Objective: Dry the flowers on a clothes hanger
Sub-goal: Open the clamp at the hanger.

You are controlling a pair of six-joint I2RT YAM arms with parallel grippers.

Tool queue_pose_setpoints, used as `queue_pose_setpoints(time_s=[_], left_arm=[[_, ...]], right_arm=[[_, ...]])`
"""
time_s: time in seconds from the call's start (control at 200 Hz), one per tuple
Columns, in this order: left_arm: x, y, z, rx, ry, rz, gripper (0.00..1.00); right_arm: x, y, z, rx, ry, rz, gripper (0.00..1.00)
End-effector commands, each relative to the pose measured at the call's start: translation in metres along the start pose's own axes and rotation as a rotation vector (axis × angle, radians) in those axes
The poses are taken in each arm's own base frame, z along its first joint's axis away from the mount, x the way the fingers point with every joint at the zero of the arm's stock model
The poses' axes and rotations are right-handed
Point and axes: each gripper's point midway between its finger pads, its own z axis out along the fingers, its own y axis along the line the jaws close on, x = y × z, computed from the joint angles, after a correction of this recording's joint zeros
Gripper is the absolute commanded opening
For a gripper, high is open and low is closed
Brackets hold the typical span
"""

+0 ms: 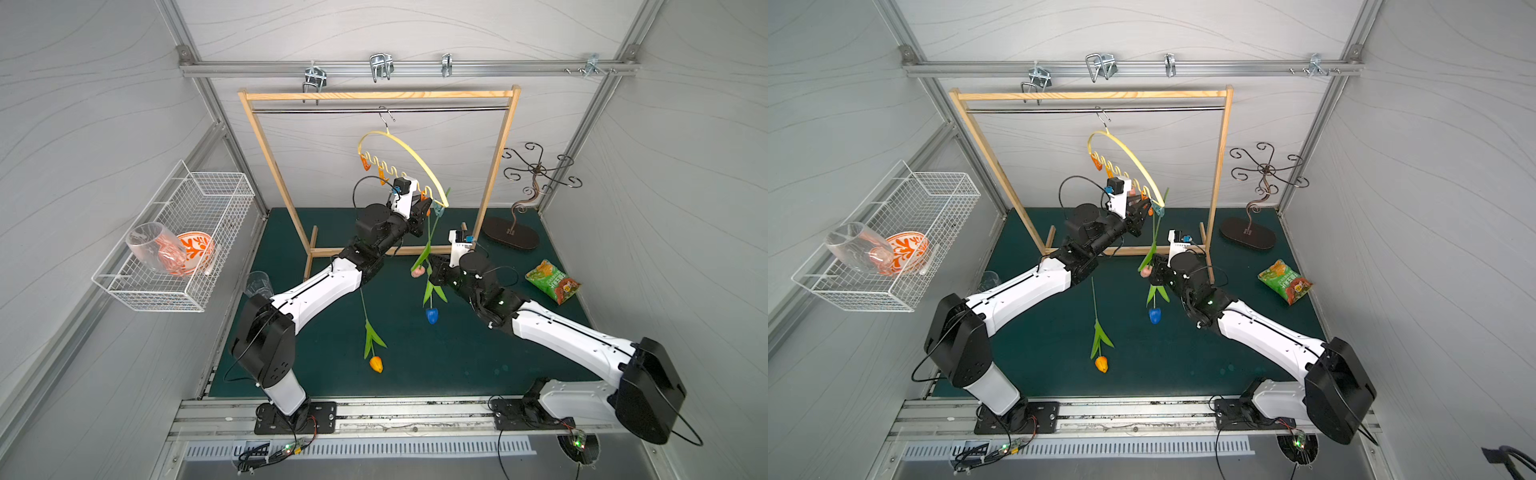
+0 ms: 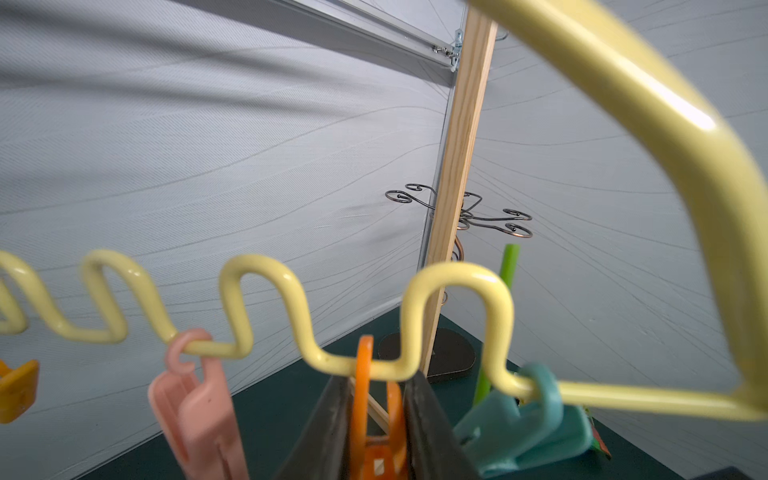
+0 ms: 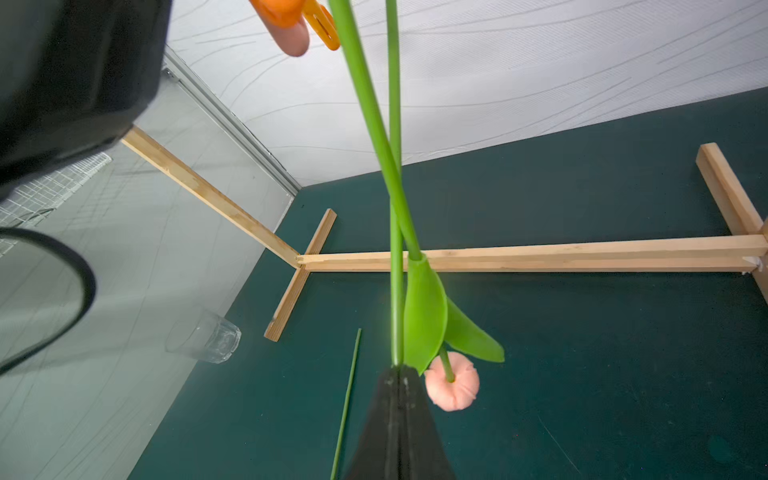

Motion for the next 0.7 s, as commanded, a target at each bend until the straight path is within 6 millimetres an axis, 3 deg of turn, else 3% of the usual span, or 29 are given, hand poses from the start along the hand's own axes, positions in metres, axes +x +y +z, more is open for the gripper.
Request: queue_pose_setpoints(time_s=[0.0,0.695], left_arm=[[-0.03,-0.002,-0.007,-0.009,-0.071,-0.041,0.25],[-0.028,0.004,-0.01,-0.046,-0.051,-0.075,0.24]], right_arm=[[-0.021,0.015,-0.003,-0.091,-0.099,0.056,0.0],[-0.029,0.042,0.002,-0.209,-0.129,0.079,0.0]])
